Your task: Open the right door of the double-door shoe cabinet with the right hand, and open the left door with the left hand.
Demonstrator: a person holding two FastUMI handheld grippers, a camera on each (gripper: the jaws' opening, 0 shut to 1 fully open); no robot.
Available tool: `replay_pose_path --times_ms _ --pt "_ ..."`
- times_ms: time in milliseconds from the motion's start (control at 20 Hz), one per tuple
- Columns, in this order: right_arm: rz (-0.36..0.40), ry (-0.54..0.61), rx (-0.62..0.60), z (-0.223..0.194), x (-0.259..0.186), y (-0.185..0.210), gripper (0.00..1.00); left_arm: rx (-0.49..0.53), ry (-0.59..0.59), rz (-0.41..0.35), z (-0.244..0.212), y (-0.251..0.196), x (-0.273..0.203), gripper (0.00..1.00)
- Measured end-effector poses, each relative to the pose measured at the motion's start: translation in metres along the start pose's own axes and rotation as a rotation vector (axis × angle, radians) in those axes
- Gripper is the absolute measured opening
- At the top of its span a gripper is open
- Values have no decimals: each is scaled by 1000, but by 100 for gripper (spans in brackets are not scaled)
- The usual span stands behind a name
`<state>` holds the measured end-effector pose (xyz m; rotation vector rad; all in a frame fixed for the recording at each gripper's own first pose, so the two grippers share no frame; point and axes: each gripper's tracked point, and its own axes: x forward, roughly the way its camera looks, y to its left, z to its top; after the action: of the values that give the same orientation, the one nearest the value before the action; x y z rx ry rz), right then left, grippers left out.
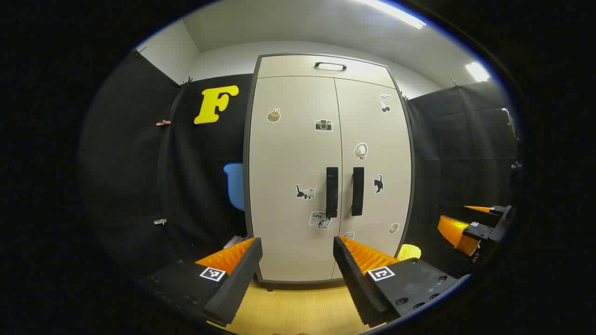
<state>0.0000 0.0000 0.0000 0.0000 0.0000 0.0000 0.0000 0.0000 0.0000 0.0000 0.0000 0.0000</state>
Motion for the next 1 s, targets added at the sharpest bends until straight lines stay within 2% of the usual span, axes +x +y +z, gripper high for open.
replay_pose_path --times_ms 1000 --pt "19 59 9 -12 -5 6 98 7 24 -18 -14 -5 -3 95"
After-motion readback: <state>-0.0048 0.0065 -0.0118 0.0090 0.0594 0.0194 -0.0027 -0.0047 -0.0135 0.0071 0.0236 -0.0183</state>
